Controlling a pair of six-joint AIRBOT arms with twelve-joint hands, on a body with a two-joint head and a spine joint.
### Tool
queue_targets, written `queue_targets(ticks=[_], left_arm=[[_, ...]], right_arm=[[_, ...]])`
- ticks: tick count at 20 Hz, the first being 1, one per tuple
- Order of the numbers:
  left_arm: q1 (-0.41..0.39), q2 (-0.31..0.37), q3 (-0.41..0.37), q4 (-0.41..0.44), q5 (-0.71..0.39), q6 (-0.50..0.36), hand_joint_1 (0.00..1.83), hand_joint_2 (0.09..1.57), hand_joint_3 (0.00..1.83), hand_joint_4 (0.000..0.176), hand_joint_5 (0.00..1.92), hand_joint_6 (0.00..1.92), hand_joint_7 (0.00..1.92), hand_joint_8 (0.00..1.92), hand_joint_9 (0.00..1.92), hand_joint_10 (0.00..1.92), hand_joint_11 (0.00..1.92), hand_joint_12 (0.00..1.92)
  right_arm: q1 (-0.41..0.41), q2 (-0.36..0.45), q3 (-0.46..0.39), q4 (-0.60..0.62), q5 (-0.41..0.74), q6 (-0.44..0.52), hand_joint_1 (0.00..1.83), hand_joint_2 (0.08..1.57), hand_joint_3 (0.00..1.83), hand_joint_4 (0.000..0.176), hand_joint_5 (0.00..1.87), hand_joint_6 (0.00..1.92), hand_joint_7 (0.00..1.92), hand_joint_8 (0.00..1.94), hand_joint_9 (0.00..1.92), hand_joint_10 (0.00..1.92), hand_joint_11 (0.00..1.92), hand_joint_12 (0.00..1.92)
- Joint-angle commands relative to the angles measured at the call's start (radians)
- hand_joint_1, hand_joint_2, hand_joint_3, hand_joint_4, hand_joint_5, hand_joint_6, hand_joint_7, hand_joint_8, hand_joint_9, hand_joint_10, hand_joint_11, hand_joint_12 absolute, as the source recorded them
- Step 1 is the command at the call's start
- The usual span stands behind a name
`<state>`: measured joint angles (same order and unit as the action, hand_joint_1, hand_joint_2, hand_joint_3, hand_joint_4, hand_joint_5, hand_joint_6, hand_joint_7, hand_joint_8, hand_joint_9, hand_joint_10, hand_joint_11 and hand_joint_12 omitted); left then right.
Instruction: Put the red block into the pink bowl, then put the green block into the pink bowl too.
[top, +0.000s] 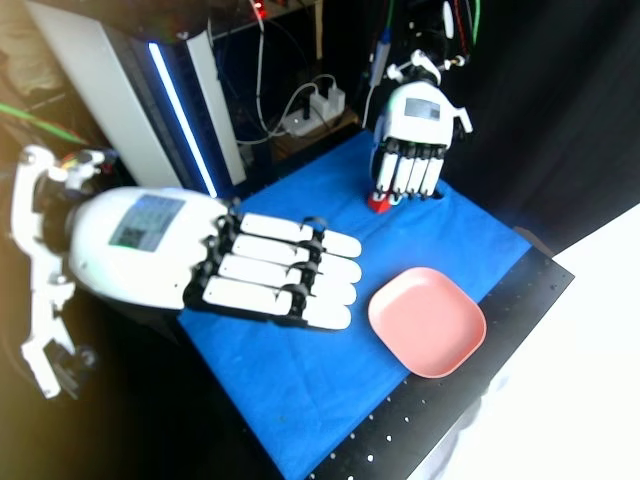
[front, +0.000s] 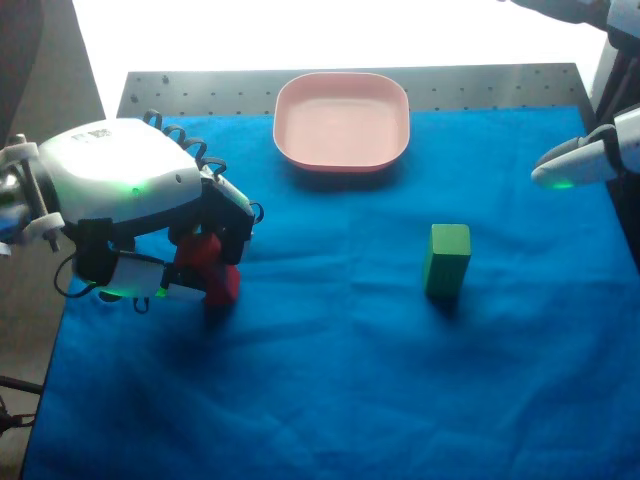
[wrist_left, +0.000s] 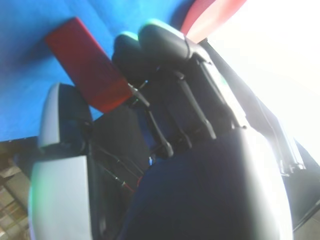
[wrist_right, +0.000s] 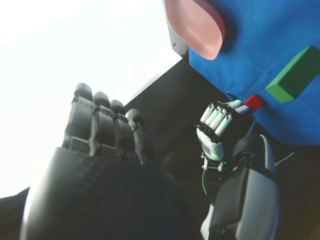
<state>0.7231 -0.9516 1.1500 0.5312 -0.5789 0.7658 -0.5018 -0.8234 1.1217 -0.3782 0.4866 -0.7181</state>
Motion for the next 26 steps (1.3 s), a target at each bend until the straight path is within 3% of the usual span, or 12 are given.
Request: queue_targets(ticks=[1,4,6,7,11,13,15,17,18,20,24,26], left_arm=[[-0.011,-0.006,0.006,-0.027,-0.092,-0.001,1.23,1.12,0.0,0.0,0.92,0.96,1.04,1.07,1.06,1.0,0.88,1.49],[-0.015,-0.008,0.014,-0.031,-0.092,-0.001,1.24,1.12,0.0,0.0,0.91,0.99,1.06,1.02,1.13,0.96,1.0,1.43],[-0.024,-0.009,0.021,-0.031,-0.086,-0.001,1.24,1.11,0.0,0.0,0.91,0.98,1.08,0.98,1.15,0.86,1.03,1.37],[-0.035,-0.011,0.027,-0.031,-0.08,-0.001,1.25,1.11,0.0,0.0,0.91,0.98,1.09,0.97,1.16,0.81,1.03,1.35],[-0.089,-0.021,0.057,-0.027,-0.059,-0.001,1.25,1.1,0.0,0.0,0.91,0.97,1.11,0.94,1.19,0.83,1.01,1.35],[-0.128,-0.023,0.07,-0.017,-0.039,0.0,1.25,1.09,0.0,0.0,0.94,0.94,1.11,0.93,1.18,0.94,1.06,1.41],[-0.166,-0.025,0.081,-0.01,-0.018,0.011,1.26,1.13,0.0,0.0,0.92,0.82,0.99,1.24,1.09,1.32,1.02,1.65],[-0.208,-0.033,0.096,-0.01,-0.002,0.022,1.27,1.11,0.0,0.0,0.88,0.96,1.1,0.99,1.09,1.0,0.95,1.43],[-0.224,-0.036,0.102,-0.007,0.003,0.022,1.27,1.12,0.0,0.0,0.86,0.99,1.08,1.02,1.11,0.91,0.92,1.43],[-0.265,-0.052,0.119,0.009,0.024,0.022,1.26,1.1,0.0,0.0,0.89,0.98,1.13,0.91,1.15,0.75,0.92,1.38],[-0.337,-0.084,0.147,0.038,0.054,0.022,1.26,1.11,0.0,0.0,0.97,0.81,1.03,1.12,0.97,1.06,0.77,1.56],[-0.355,-0.093,0.155,0.04,0.064,0.022,1.27,1.07,0.0,0.0,0.98,0.86,1.18,0.81,1.24,0.9,1.01,1.42]], right_arm=[[0.013,0.0,0.003,0.026,0.104,0.002,0.5,0.78,0.0,0.028,0.0,0.0,0.01,0.0,0.0,0.0,0.0,0.0],[0.013,-0.002,0.005,0.026,0.104,0.002,0.52,0.79,0.0,0.013,0.0,0.0,0.02,0.0,0.0,0.0,0.0,0.0],[0.013,-0.002,0.005,0.026,0.104,0.002,0.51,0.82,0.01,0.013,0.0,0.0,0.04,0.01,0.0,0.0,0.0,0.0],[0.013,-0.002,0.006,0.026,0.104,0.002,0.52,0.81,0.01,0.035,0.0,0.0,0.03,0.0,0.0,0.0,0.0,0.0],[0.013,-0.004,0.006,0.026,0.104,0.002,0.5,0.78,0.0,0.028,0.0,0.0,0.06,0.01,0.01,0.0,0.02,0.01],[0.013,-0.011,0.009,0.026,0.104,0.002,0.48,0.74,0.0,0.028,0.02,0.01,0.09,0.02,0.05,0.02,0.03,0.02],[0.013,-0.02,0.013,0.026,0.104,0.002,0.47,0.76,0.0,0.007,0.01,0.0,0.1,0.01,0.05,0.01,0.02,0.01],[0.013,-0.03,0.017,0.026,0.104,0.002,0.47,0.8,0.01,0.024,0.0,0.0,0.11,0.02,0.04,0.0,0.0,0.01],[0.013,-0.033,0.018,0.026,0.104,0.002,0.46,0.8,0.0,0.03,0.0,0.0,0.14,0.02,0.05,0.01,0.02,0.01],[0.013,-0.041,0.02,0.026,0.104,0.002,0.51,0.79,0.0,0.003,0.0,0.0,0.14,0.02,0.05,0.01,0.03,0.02],[0.013,-0.061,0.022,0.026,0.104,0.002,0.52,0.81,0.0,0.0,0.02,0.0,0.15,0.0,0.1,0.01,0.01,0.18],[0.013,-0.081,0.031,0.022,0.104,0.002,0.52,0.8,0.0,0.0,0.03,0.0,0.17,0.01,0.1,0.0,0.0,0.21]])
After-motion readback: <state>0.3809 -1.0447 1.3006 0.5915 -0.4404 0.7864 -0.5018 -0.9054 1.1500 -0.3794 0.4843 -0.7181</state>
